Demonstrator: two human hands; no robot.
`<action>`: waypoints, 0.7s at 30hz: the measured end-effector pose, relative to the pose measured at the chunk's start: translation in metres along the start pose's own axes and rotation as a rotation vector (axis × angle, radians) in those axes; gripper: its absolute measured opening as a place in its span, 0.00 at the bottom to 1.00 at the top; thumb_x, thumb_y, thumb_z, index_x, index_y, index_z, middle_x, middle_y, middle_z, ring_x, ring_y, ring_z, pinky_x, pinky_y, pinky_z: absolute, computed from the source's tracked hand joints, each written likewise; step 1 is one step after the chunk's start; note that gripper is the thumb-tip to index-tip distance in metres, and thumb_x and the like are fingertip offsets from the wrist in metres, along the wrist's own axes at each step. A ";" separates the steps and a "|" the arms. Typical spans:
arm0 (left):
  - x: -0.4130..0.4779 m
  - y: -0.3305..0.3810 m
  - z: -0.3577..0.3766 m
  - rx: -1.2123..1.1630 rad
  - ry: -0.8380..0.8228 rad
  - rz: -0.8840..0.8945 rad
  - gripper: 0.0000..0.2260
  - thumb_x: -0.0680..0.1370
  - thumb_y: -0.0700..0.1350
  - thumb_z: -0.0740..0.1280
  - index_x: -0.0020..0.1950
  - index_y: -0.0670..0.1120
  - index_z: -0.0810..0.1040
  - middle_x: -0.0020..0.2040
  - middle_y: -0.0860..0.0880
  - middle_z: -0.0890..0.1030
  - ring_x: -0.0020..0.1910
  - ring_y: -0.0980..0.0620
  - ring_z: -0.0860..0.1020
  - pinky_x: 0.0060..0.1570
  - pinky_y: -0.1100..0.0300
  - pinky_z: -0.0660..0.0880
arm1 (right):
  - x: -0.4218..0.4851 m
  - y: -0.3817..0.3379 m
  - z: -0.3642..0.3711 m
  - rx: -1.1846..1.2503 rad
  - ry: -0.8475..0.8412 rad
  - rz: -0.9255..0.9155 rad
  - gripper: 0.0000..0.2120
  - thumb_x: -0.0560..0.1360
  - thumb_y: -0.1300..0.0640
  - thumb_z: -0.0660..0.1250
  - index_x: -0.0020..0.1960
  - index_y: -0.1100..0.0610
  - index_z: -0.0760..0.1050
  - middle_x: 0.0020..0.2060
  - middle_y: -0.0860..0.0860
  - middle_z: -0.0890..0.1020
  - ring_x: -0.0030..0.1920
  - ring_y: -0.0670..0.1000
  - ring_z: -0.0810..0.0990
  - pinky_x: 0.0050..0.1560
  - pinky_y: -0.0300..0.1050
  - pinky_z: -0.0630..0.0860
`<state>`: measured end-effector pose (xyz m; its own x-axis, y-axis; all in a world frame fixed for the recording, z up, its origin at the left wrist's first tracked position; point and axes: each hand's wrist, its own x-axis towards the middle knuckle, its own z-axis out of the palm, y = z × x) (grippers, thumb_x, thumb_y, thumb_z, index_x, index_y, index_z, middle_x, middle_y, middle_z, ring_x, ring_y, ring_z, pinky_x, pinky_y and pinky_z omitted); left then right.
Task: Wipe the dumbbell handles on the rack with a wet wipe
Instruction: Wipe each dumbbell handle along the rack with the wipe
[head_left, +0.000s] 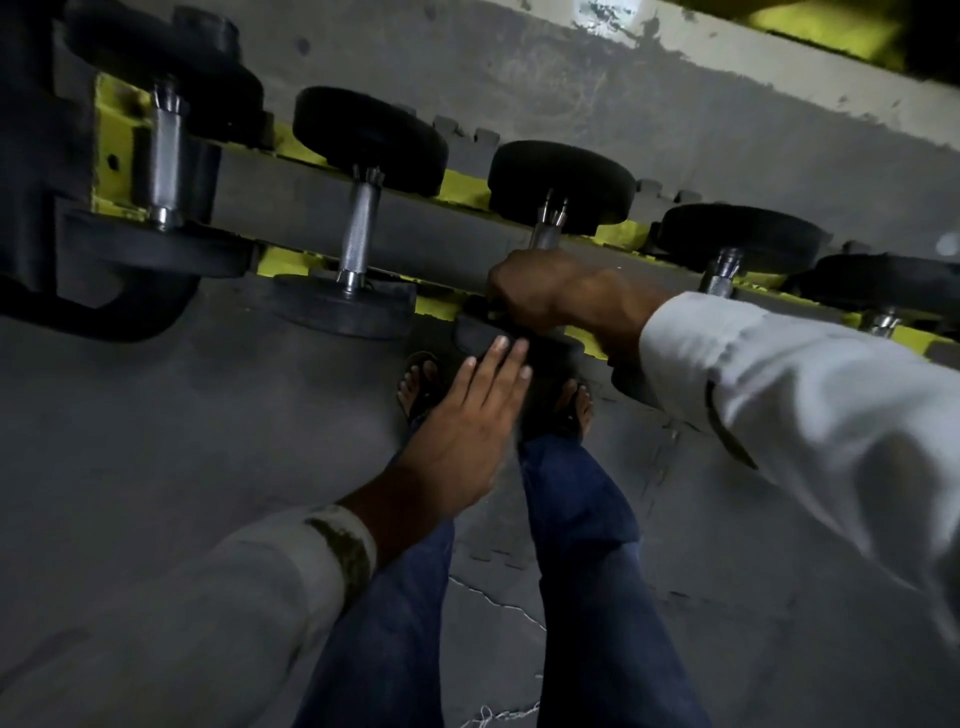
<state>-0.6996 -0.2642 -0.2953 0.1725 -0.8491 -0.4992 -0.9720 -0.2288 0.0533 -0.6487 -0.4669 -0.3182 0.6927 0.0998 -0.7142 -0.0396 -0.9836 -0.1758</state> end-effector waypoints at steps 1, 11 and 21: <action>0.000 0.000 0.000 0.002 -0.006 -0.001 0.42 0.81 0.53 0.59 0.80 0.33 0.36 0.78 0.30 0.31 0.80 0.31 0.37 0.79 0.39 0.50 | -0.003 0.007 -0.001 -0.015 0.067 0.008 0.13 0.80 0.47 0.64 0.55 0.54 0.80 0.53 0.56 0.83 0.53 0.59 0.83 0.44 0.46 0.71; 0.000 0.006 -0.001 -0.016 -0.014 -0.037 0.42 0.81 0.53 0.59 0.81 0.33 0.36 0.79 0.30 0.31 0.80 0.31 0.37 0.80 0.39 0.50 | -0.027 0.029 0.036 -0.092 0.410 -0.214 0.24 0.77 0.47 0.48 0.55 0.54 0.80 0.51 0.54 0.83 0.53 0.59 0.81 0.45 0.53 0.80; 0.002 0.007 0.003 -0.002 -0.020 -0.018 0.41 0.81 0.52 0.56 0.80 0.32 0.34 0.78 0.29 0.30 0.80 0.30 0.37 0.79 0.39 0.46 | -0.032 0.017 0.077 0.603 0.764 0.268 0.13 0.77 0.57 0.64 0.61 0.58 0.73 0.57 0.57 0.74 0.48 0.59 0.78 0.43 0.52 0.76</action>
<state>-0.7063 -0.2658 -0.2990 0.1863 -0.8353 -0.5172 -0.9686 -0.2444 0.0459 -0.7267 -0.4747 -0.3508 0.8751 -0.4441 -0.1925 -0.4726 -0.6984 -0.5374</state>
